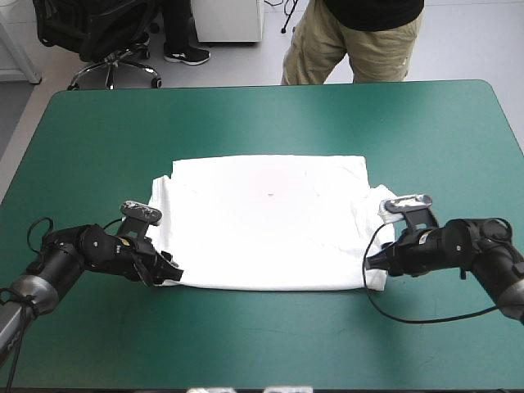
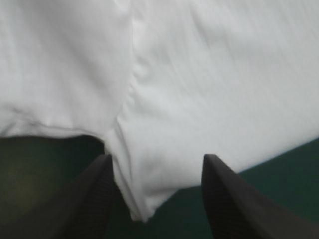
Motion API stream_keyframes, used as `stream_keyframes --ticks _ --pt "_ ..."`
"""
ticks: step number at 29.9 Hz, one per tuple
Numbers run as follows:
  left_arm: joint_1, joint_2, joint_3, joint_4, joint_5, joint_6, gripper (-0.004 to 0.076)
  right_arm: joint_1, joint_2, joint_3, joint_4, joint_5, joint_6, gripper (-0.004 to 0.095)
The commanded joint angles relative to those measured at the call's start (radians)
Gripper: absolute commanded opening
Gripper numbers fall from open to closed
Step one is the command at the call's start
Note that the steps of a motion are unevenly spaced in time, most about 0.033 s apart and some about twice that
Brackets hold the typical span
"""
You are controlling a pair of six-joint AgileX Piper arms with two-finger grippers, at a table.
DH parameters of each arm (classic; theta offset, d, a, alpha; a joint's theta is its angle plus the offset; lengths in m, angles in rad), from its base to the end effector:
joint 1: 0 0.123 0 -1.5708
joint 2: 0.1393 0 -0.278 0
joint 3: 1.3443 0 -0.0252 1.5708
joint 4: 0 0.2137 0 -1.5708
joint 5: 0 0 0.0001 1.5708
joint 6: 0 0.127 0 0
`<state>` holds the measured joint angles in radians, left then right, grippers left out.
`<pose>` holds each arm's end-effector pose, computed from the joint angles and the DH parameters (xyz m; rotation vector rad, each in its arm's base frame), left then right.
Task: Fold the cloth
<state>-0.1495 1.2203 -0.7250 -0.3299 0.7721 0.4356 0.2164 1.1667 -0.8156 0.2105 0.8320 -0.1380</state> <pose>0.1915 -0.0579 0.2201 0.5282 2.6527 -0.2964 0.1898 0.0618 0.2489 -0.3320 2.6419 0.2785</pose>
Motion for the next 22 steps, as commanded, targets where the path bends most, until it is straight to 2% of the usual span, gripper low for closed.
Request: stream_keyframes --ticks 1,3,5,10,15,22 --pt "0.000 -0.055 -0.089 -0.035 -0.056 -0.001 0.0403 -0.007 -0.094 -0.134 -0.189 -0.028 0.138 0.0426" --pt "0.000 -0.057 -0.123 -0.037 -0.070 -0.003 0.0403 -0.016 -0.090 -0.203 -0.302 -0.007 0.198 0.0426" --pt "0.000 -0.053 -0.156 -0.037 -0.083 -0.027 0.0403 -0.043 -0.066 -0.247 -0.328 0.006 0.201 0.0426" --pt "0.000 -0.048 -0.193 -0.037 -0.112 -0.031 0.0403 -0.157 0.058 -0.285 -0.211 -0.030 0.093 0.0427" --pt "0.000 -0.048 -0.193 -0.037 -0.119 -0.031 0.0403 -0.256 0.237 -0.300 0.007 -0.101 -0.061 0.0427" --pt "0.000 -0.048 -0.193 -0.037 -0.121 -0.031 0.0403 -0.255 0.461 -0.408 0.043 -0.107 -0.092 0.0426"
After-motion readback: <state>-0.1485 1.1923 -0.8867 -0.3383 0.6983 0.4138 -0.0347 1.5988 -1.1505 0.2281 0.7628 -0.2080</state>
